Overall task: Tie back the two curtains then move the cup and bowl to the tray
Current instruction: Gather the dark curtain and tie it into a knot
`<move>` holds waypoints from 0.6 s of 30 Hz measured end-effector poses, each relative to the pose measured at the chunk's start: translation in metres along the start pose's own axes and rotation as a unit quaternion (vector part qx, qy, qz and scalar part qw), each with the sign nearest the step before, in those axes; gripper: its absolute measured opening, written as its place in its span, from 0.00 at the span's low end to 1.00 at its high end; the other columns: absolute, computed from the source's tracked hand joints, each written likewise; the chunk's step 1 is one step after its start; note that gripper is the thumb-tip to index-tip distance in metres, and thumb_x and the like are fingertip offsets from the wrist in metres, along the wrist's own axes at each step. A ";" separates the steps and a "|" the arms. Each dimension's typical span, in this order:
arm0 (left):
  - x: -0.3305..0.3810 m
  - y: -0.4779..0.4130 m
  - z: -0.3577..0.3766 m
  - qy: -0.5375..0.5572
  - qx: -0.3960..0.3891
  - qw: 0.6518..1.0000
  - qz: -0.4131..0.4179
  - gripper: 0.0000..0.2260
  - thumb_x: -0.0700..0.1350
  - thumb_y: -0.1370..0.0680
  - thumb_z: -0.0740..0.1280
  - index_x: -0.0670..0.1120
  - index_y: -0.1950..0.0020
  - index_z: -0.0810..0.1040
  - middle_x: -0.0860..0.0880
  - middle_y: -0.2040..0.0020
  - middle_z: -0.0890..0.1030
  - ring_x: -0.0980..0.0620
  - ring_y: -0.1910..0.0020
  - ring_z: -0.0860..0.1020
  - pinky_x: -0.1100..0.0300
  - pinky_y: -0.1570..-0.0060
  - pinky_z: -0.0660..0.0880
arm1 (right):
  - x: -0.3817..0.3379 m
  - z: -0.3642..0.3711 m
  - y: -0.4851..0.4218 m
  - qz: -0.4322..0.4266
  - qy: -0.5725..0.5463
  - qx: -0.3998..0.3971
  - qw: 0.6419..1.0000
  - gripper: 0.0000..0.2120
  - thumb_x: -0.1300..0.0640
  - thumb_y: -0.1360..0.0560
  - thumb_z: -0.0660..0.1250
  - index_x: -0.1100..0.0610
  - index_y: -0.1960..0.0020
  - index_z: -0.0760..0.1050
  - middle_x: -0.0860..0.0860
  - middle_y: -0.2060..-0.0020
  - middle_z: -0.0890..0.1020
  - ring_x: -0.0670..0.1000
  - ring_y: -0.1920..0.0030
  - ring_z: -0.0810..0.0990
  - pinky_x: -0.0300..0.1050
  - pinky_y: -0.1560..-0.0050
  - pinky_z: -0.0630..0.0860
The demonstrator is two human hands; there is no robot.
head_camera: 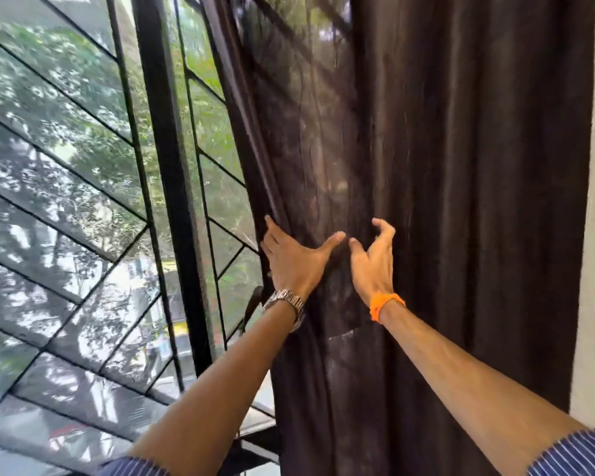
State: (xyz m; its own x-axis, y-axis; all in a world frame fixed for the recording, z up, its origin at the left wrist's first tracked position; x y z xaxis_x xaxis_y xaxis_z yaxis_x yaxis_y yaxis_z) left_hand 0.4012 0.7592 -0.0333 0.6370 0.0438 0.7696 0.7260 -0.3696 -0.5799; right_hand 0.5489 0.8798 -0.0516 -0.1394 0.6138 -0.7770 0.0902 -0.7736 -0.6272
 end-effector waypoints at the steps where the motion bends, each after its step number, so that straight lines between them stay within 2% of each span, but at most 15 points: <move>1: 0.002 -0.001 0.004 -0.007 -0.007 1.000 0.001 0.64 0.76 0.45 0.70 0.46 0.21 0.47 0.43 0.24 0.58 0.42 0.24 0.58 0.42 0.29 0.63 | 0.003 0.001 0.001 0.016 -0.011 -0.001 1.000 0.24 0.58 0.23 0.64 0.53 0.30 0.61 0.52 0.33 0.69 0.47 0.41 0.69 0.38 0.41 0.61; 3: 0.003 -0.005 0.013 -0.013 -0.021 1.000 -0.005 0.64 0.78 0.48 0.67 0.47 0.21 0.51 0.44 0.26 0.58 0.41 0.26 0.61 0.41 0.30 0.65 | 0.006 0.005 0.002 0.031 -0.023 -0.006 0.999 0.23 0.58 0.22 0.62 0.52 0.30 0.61 0.51 0.35 0.70 0.45 0.46 0.68 0.39 0.43 0.62; 8: 0.014 -0.015 0.030 0.006 -0.034 0.999 -0.008 0.58 0.72 0.41 0.72 0.43 0.23 0.54 0.43 0.24 0.58 0.42 0.26 0.63 0.44 0.29 0.65 | 0.010 0.015 -0.011 0.046 -0.035 -0.032 0.998 0.19 0.57 0.21 0.59 0.52 0.31 0.62 0.52 0.32 0.72 0.53 0.36 0.73 0.44 0.39 0.68; 11: 0.022 -0.020 0.039 0.026 -0.038 0.999 0.008 0.53 0.69 0.38 0.73 0.42 0.24 0.56 0.43 0.26 0.66 0.43 0.30 0.69 0.46 0.33 0.69 | 0.011 0.022 -0.014 0.054 -0.058 -0.061 0.995 0.15 0.59 0.21 0.56 0.51 0.35 0.65 0.51 0.40 0.78 0.51 0.43 0.77 0.43 0.46 0.70; 13: 0.026 -0.023 0.042 0.031 -0.025 0.999 0.021 0.46 0.67 0.36 0.73 0.43 0.27 0.61 0.44 0.31 0.73 0.43 0.34 0.74 0.46 0.37 0.73 | 0.012 0.029 -0.015 0.053 -0.077 -0.083 0.992 0.13 0.59 0.20 0.54 0.51 0.37 0.67 0.50 0.45 0.80 0.49 0.47 0.78 0.42 0.48 0.72; 16: 0.033 -0.020 0.043 0.028 -0.001 0.999 0.045 0.28 0.57 0.29 0.72 0.47 0.33 0.69 0.47 0.41 0.80 0.44 0.43 0.79 0.50 0.45 0.77 | 0.013 0.035 -0.017 0.055 -0.101 -0.099 0.988 0.12 0.57 0.19 0.53 0.52 0.39 0.70 0.47 0.53 0.81 0.44 0.54 0.79 0.38 0.54 0.74; 18: 0.039 -0.017 0.045 0.015 0.003 0.998 0.066 0.19 0.51 0.25 0.69 0.48 0.36 0.72 0.47 0.45 0.82 0.43 0.47 0.80 0.53 0.49 0.77 | 0.017 0.038 -0.018 0.070 -0.121 -0.098 0.985 0.11 0.56 0.20 0.56 0.52 0.41 0.73 0.45 0.55 0.82 0.44 0.54 0.79 0.41 0.51 0.77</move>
State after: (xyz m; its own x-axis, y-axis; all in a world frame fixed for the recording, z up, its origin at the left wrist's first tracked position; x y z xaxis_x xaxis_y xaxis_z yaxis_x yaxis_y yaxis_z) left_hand 0.4255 0.8087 -0.0052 0.7188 -0.0324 0.6945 0.6385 -0.3646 -0.6778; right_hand 0.5074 0.8980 -0.0517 -0.3406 0.4300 -0.8361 0.3110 -0.7877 -0.5318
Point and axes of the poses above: each hand's wrist, its own y-axis away from the middle knuckle, its own z-axis out of the palm, x = y × z, the point moved 10 cm from there along -y, towards the middle knuckle
